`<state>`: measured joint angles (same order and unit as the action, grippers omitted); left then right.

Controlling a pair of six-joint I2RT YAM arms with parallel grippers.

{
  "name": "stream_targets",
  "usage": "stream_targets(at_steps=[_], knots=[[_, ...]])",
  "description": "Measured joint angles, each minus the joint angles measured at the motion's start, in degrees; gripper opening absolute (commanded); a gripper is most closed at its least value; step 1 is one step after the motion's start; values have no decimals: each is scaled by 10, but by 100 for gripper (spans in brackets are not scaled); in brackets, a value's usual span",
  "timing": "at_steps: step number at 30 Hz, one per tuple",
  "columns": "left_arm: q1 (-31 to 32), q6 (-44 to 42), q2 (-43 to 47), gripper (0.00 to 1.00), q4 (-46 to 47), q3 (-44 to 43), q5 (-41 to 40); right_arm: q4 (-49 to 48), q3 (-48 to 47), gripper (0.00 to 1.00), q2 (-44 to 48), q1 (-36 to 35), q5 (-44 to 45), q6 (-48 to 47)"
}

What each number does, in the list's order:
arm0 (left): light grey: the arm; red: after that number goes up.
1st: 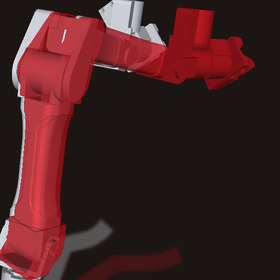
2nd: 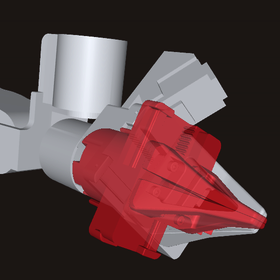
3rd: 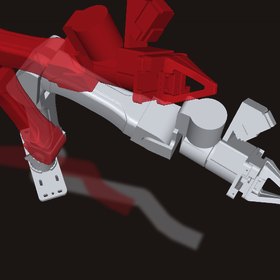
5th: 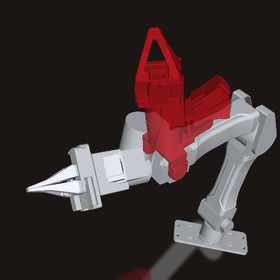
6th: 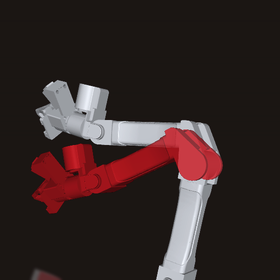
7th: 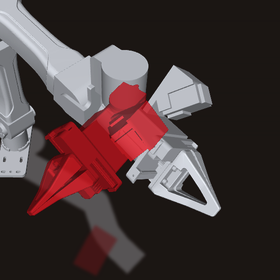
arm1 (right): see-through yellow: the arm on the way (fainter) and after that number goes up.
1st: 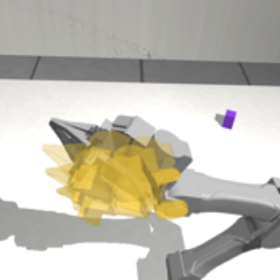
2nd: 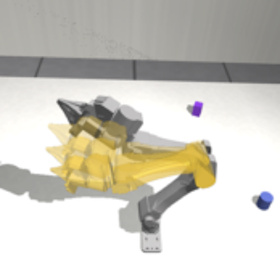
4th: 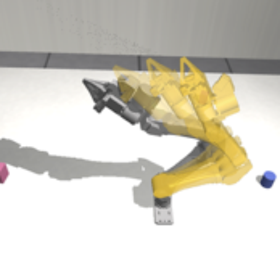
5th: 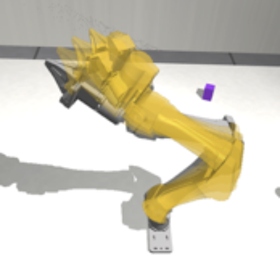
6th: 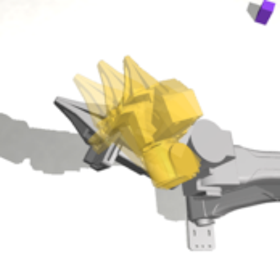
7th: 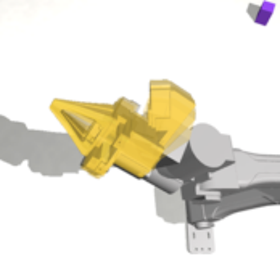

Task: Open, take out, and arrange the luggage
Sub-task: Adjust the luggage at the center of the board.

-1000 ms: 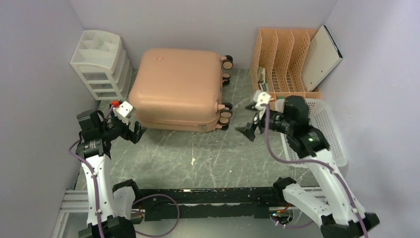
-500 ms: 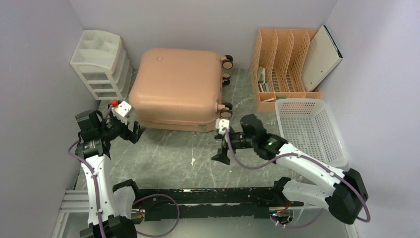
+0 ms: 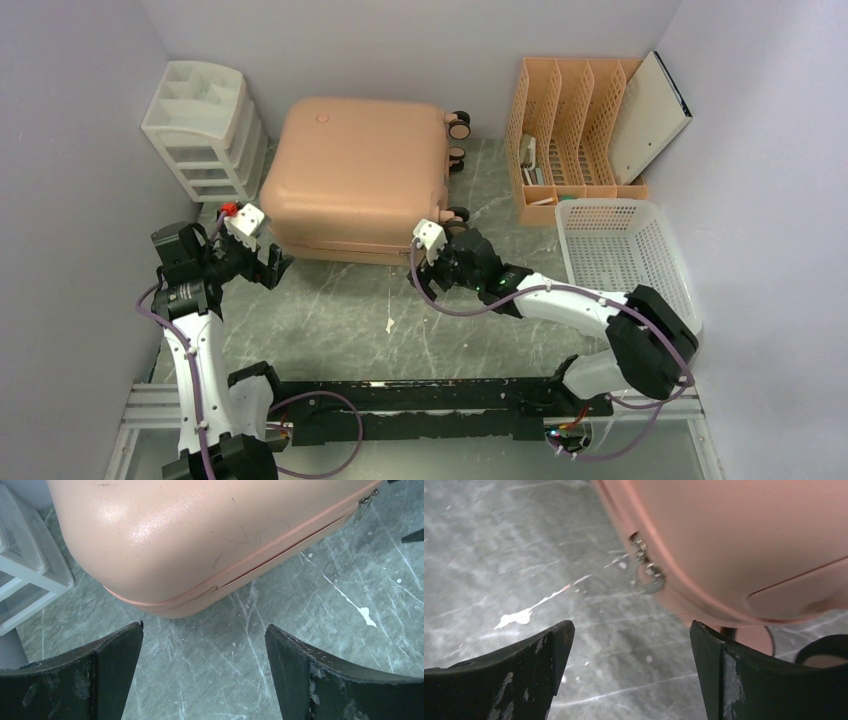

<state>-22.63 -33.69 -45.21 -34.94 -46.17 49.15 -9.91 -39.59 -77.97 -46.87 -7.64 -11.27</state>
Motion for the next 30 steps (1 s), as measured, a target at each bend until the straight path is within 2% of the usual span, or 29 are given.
stream_targets(at_steps=[2, 5, 9, 12, 15, 21, 30], knots=[[-1, 0, 0, 97, 0, 0, 0, -18, -8, 87, -13, 7, 18, 2], [-1, -1, 0, 97, 0, 0, 1, -13, -24, 83, -24, 36, -5, 23], [-2, -2, 0, 97, 0, 0, 3, 25, -86, 81, -67, 119, -77, 58], [-2, -2, 0, 97, 0, 0, 6, 16, -132, 81, -115, 188, -85, 65], [-2, -3, 0, 97, 0, 0, 7, 2, -138, 82, -128, 231, -88, 66], [-2, -6, 1, 97, 0, 0, 11, -57, -83, 77, -97, 224, -165, 85], [-2, -12, 1, 97, -1, 0, 12, -123, -50, 58, -135, 225, -197, 159]])
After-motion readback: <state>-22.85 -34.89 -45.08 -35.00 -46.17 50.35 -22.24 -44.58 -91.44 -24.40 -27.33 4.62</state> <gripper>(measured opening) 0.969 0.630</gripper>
